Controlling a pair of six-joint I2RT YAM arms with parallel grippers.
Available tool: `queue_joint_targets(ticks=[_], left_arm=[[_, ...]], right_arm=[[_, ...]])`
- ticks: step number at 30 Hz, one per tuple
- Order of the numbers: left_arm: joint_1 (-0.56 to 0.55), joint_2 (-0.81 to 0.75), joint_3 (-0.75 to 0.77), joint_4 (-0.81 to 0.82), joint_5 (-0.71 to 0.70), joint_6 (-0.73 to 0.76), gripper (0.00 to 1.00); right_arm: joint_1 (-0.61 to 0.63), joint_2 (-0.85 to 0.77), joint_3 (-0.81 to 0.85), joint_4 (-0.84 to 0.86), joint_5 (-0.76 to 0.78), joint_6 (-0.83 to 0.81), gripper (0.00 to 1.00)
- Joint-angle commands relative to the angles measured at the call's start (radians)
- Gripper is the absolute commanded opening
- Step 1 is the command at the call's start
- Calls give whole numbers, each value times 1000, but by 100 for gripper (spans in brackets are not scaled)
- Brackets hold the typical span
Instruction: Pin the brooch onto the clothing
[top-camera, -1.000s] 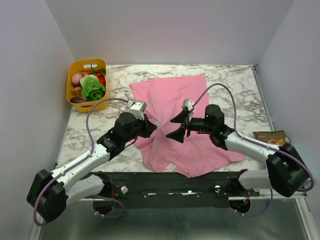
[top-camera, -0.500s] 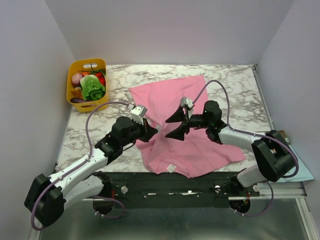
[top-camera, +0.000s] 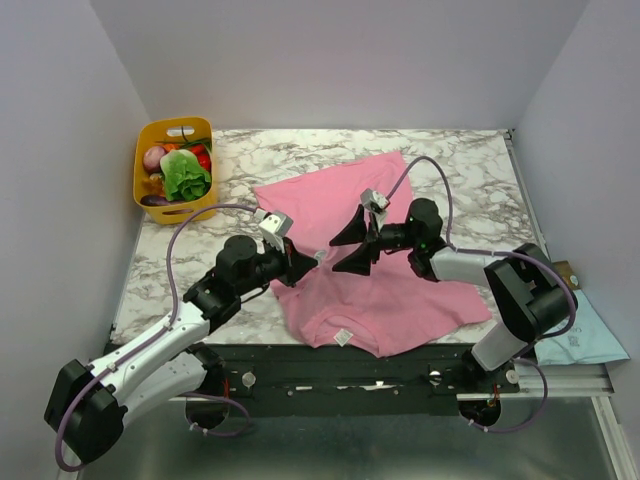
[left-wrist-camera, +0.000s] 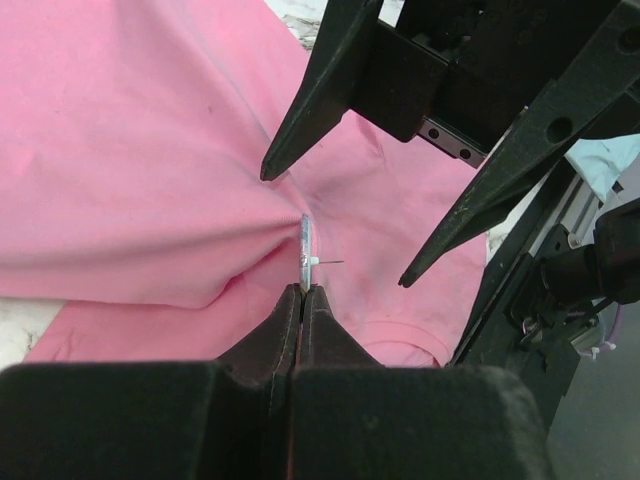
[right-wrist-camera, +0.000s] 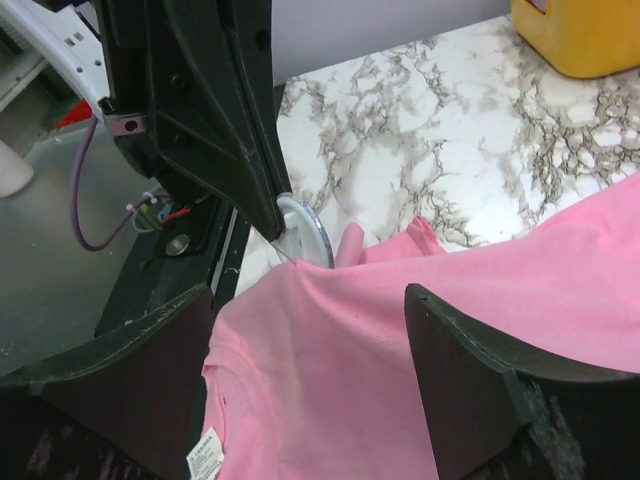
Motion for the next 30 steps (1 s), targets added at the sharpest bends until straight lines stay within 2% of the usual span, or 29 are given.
queue_joint_targets(ticks=[1,4,5,12,17,27,30], left_arm=[[4,-17,6,30,59,17,0],[4,-15,12,29,68,15,0],[4,-14,14,26,66,15,0],[4,-34,27,1,51,12,0],[4,-42,32,-13,42,14,0],[4,-37,35,-6,47,9,0],[4,-35,35,-2,45,6,0]], right_arm=[[7,-2,40,49,-54,7,83],[21,19,54,53,-69,22,76],[26,29,66,55,-76,25,70],[56,59,99,-5,-80,1,59],[55,52,94,-25,-88,-19,57],[58,72,120,-68,-103,-31,38],[58,75,128,-86,-103,-39,36]])
